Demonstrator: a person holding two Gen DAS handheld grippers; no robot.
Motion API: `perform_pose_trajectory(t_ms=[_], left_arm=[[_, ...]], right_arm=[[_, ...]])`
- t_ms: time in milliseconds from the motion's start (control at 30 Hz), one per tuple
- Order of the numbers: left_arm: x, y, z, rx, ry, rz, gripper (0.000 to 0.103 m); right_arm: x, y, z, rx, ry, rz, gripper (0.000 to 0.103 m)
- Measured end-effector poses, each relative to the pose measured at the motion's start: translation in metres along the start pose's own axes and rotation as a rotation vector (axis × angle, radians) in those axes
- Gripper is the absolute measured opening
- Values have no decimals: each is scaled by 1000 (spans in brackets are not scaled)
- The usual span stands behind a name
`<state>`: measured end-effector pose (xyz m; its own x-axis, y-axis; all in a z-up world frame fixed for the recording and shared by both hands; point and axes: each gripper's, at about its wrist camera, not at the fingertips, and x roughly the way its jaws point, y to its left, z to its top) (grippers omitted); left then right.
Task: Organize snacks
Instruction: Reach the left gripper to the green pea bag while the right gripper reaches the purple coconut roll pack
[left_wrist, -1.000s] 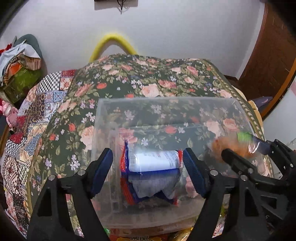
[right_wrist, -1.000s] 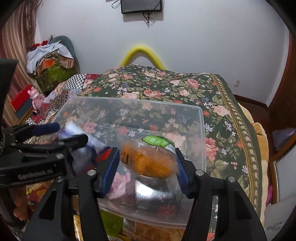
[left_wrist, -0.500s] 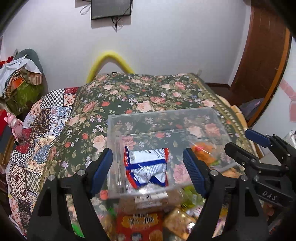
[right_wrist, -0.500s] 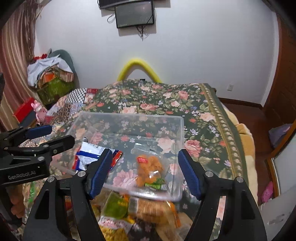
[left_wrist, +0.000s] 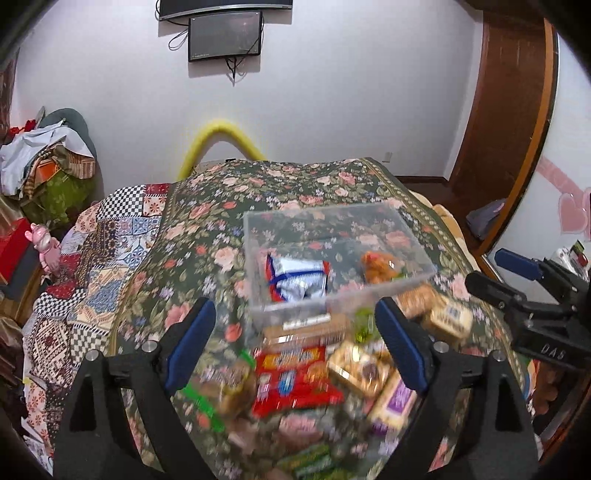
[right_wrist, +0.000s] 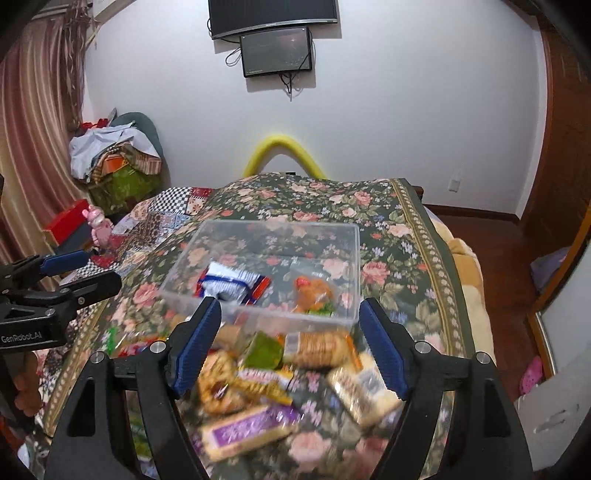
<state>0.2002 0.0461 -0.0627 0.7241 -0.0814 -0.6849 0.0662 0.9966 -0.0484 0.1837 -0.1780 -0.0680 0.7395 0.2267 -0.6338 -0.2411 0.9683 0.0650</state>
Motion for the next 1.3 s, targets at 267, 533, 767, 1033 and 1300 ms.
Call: perform_pose_trajectory(t_ms=[267, 533, 767, 1033, 1300], left_arm=[[-22, 7, -53, 1, 45, -1, 91], [-17, 14, -106, -25, 123, -28, 91], [-4, 10, -133, -1, 147, -6, 91], [20, 3, -155, -38, 233, -55, 91], [36, -6, -164, -59, 289, -84, 90]], right_arm=[[-9, 18, -36, -15, 57, 17, 75], [20, 35, -77, -33, 171, 17, 79], [56, 47, -85, -37, 242, 20, 79], [75, 45, -107, -55, 294, -28, 81], [51, 8, -125, -7, 303, -37, 85]])
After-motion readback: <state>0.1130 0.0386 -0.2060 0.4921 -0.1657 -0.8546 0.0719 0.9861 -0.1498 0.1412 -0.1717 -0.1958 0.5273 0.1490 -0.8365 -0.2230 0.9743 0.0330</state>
